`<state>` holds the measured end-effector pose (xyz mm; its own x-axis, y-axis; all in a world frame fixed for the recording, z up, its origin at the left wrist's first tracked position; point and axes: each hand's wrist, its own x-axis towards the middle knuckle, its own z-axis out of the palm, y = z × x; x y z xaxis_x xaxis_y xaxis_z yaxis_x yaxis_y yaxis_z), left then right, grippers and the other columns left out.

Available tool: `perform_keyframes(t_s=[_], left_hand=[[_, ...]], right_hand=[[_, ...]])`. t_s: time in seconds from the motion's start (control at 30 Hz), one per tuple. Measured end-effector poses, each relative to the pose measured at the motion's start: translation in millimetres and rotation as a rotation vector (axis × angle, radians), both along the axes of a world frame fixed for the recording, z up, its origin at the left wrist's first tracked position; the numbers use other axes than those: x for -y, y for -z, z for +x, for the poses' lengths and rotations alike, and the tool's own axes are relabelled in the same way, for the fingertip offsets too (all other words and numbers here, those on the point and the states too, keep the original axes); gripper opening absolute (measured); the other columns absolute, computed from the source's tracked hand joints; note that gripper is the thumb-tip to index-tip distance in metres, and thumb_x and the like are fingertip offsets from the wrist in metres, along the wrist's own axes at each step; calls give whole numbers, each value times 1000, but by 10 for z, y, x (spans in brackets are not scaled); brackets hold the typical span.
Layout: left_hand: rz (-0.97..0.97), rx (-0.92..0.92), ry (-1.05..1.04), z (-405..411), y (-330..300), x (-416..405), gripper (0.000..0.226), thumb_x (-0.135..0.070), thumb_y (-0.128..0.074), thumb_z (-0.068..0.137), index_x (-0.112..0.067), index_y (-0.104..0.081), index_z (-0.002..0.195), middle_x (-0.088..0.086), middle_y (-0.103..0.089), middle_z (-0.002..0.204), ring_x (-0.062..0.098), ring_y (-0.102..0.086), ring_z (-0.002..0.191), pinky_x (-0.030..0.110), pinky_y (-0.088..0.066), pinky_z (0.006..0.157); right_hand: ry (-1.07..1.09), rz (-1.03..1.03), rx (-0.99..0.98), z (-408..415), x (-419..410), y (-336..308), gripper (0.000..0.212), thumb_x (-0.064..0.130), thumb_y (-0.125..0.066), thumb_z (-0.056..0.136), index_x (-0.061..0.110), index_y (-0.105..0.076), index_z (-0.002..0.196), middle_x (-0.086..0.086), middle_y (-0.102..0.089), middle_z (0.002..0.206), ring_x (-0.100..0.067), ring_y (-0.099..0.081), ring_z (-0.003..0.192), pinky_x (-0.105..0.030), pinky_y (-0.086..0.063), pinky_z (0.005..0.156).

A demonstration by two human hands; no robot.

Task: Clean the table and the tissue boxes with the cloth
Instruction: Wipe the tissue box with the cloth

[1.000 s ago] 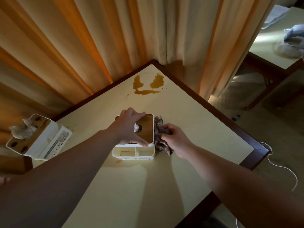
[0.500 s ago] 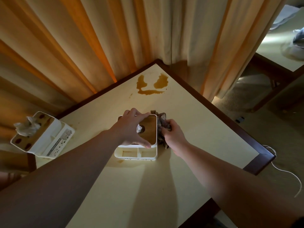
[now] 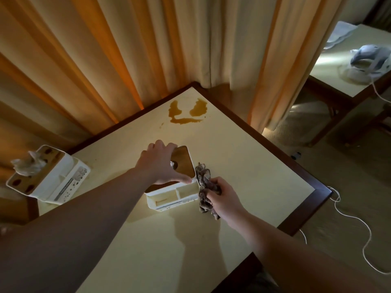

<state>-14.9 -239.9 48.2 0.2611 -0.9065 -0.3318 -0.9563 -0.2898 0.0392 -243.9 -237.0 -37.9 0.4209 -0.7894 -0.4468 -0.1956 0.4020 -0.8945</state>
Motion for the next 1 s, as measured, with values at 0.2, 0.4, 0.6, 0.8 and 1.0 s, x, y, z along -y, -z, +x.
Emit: perform_keyframes(t_s=[0.2,0.4,0.6,0.8,1.0], left_hand=[[46,69,-215,-146,-50,-116,136,-110,-44,40,-24,-32,145,12,-38,139,36,-46,125,53,-47,99],[283,2,389,64,-249,-175,159,-88,-82,38,-44,11,160,-6,16,170,28,17,157,67,0,123],[326,217,570,100,-265,-148,166,-69,-95,41,-39,18,159,1,12,172,31,15,157,68,2,121],[296,232,591,116,-239,-104,175,-74,-93,36,-37,30,155,2,23,170,32,25,155,67,10,120],[259,206,558,52,-222,-53,170,-86,-84,36,-36,23,158,1,9,172,31,16,158,67,12,121]], right_hand=[[60,-70,-11,-162,26,-30,10,3,-62,93,13,-63,96,-17,-71,77,-29,-63,61,-44,-51,55],[91,-146,-40,-222,28,-74,12,11,-66,92,23,-67,91,-10,-74,82,-30,-70,74,-51,-60,71],[131,-63,80,-169,-44,-118,9,-1,-66,92,7,-69,95,-26,-71,82,-33,-67,66,-53,-59,65],[167,-94,40,-234,-43,-197,12,-5,-64,93,4,-70,97,-16,-73,75,-26,-69,63,-36,-56,55],[201,-147,-47,-255,56,-122,13,7,-68,89,19,-73,91,-12,-75,82,-29,-72,73,-45,-61,66]])
